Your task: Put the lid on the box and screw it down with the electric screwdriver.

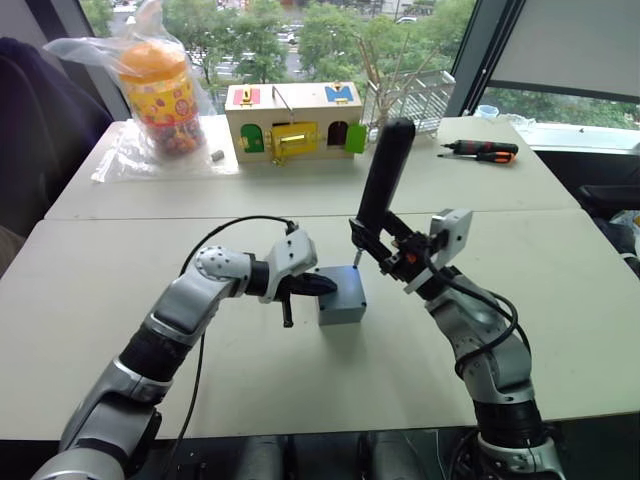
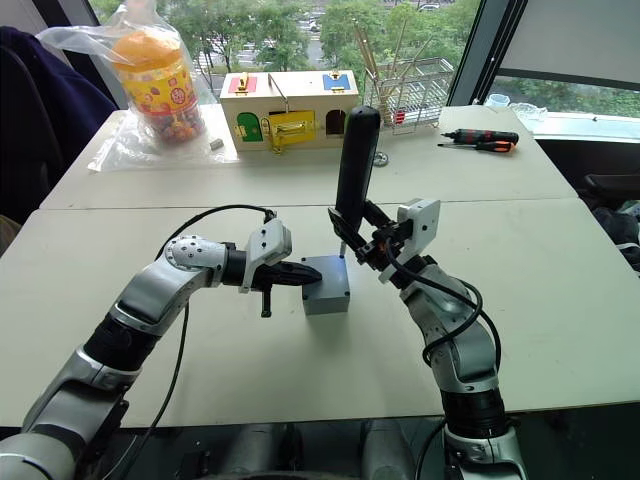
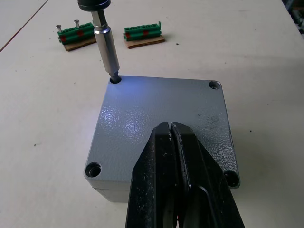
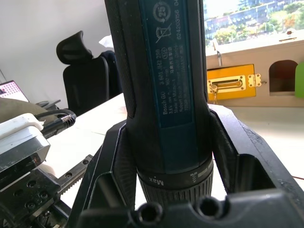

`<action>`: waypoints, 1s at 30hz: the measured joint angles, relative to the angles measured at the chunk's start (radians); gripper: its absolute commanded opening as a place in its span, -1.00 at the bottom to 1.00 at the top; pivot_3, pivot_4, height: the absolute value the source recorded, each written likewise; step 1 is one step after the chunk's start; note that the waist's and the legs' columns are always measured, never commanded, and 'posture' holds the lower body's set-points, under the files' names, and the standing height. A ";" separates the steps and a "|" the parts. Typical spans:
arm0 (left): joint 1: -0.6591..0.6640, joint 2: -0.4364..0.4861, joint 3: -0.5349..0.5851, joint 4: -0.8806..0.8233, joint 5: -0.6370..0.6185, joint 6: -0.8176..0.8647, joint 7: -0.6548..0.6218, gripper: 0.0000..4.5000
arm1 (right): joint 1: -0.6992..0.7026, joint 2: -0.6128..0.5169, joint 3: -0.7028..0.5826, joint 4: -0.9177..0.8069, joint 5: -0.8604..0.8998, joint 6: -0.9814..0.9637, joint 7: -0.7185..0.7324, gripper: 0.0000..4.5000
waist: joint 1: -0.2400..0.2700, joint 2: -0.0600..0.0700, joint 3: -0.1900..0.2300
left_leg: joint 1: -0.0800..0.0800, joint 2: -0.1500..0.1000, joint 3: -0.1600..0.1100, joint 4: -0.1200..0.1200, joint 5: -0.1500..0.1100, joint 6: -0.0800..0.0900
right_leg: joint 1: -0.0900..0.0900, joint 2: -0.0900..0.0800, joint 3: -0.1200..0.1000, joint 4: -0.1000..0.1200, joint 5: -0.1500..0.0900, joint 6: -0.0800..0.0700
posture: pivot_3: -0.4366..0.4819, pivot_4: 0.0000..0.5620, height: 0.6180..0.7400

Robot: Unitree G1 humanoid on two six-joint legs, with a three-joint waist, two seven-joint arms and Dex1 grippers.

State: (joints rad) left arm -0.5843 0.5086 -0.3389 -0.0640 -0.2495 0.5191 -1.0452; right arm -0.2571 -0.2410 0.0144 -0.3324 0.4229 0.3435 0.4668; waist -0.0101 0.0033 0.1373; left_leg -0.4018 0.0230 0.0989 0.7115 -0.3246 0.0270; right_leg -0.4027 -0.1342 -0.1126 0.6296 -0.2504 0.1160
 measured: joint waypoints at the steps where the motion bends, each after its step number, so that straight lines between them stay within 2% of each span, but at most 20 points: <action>1: 0.000 -0.002 0.000 0.003 0.000 -0.004 0.000 -1.00 | -0.004 -0.006 -0.011 -0.014 0.020 0.028 -0.004 -0.22 | 0.001 0.000 0.000 | 0.000 0.000 0.000 0.000 0.000 0.000 | 0.000 0.000 0.000 0.000 0.000 0.000 | -0.05 -0.47 0.53; 7: -0.007 -0.004 0.000 0.005 0.000 -0.018 -0.003 -1.00 | -0.096 -0.082 -0.121 -0.095 0.230 0.276 -0.050 -0.22 | 0.002 0.004 0.003 | -0.006 0.000 0.000 0.000 0.000 0.001 | -0.006 -0.001 0.000 0.000 0.000 0.000 | -0.05 -0.47 0.53; 9: -0.010 -0.006 0.004 0.008 -0.002 -0.018 -0.006 -1.00 | -0.205 -0.116 -0.185 -0.106 0.334 0.374 -0.118 -0.22 | 0.001 0.007 0.006 | -0.006 0.000 0.001 0.001 0.000 0.001 | -0.007 -0.001 0.000 0.000 0.000 0.000 | -0.05 -0.47 0.53; 13: -0.011 -0.047 0.053 0.023 -0.063 0.069 0.013 -1.00 | -0.417 -0.231 -0.302 -0.094 0.424 0.545 -0.278 -0.22 | 0.007 0.008 0.008 | -0.007 -0.001 0.000 0.002 -0.001 0.001 | -0.007 -0.001 0.000 0.000 0.000 0.000 | -0.05 -0.47 0.53; 16: -0.022 -0.096 0.122 0.022 -0.094 0.106 0.086 -1.00 | -0.499 -0.293 -0.353 -0.019 0.488 0.676 -0.337 -0.22 | 0.007 0.006 0.009 | -0.008 0.000 0.001 0.002 -0.001 0.002 | -0.008 -0.001 0.000 0.000 0.000 0.000 | -0.05 -0.47 0.53; 18: -0.039 -0.114 0.137 0.019 -0.081 0.090 0.143 -1.00 | -0.507 -0.336 -0.361 0.039 0.501 0.744 -0.357 -0.22 | 0.011 0.006 0.010 | -0.008 -0.001 0.002 0.002 -0.001 0.002 | -0.008 -0.002 0.000 0.000 0.000 0.000 | -0.05 -0.47 0.53; 22: -0.053 -0.111 0.149 0.013 -0.043 0.032 0.191 -1.00 | -0.453 -0.535 -0.338 0.174 0.436 0.863 -0.323 -0.22 | 0.026 0.006 0.012 | -0.009 -0.002 0.003 0.002 -0.002 0.004 | -0.008 -0.003 0.000 -0.001 0.000 0.000 | -0.05 -0.47 0.53; 27: -0.044 -0.008 0.090 -0.034 -0.067 0.022 0.015 -1.00 | -0.331 -0.687 -0.347 0.305 0.430 1.100 -0.229 -0.22 | 0.021 0.007 0.015 | -0.009 -0.001 0.005 0.002 -0.002 0.004 | -0.010 -0.003 0.001 -0.001 0.000 0.000 | -0.05 -0.47 0.53; 30: -0.034 0.027 0.057 -0.069 -0.069 0.021 -0.051 -1.00 | -0.258 -0.715 -0.351 0.349 0.446 1.211 -0.158 -0.22 | 0.019 0.009 0.017 | -0.009 -0.001 0.006 0.003 -0.002 0.004 | -0.011 -0.002 0.002 -0.001 0.000 0.000 | -0.05 -0.47 0.53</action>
State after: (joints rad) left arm -0.6187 0.5352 -0.2820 -0.1328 -0.3185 0.5406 -1.0961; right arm -0.5152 -0.9560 -0.3364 0.0165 0.8690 1.5540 0.3088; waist 0.0090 0.0124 0.1538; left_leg -0.4110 0.0225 0.1047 0.7143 -0.3266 0.0309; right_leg -0.4133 -0.1366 -0.1103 0.6286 -0.2500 0.1162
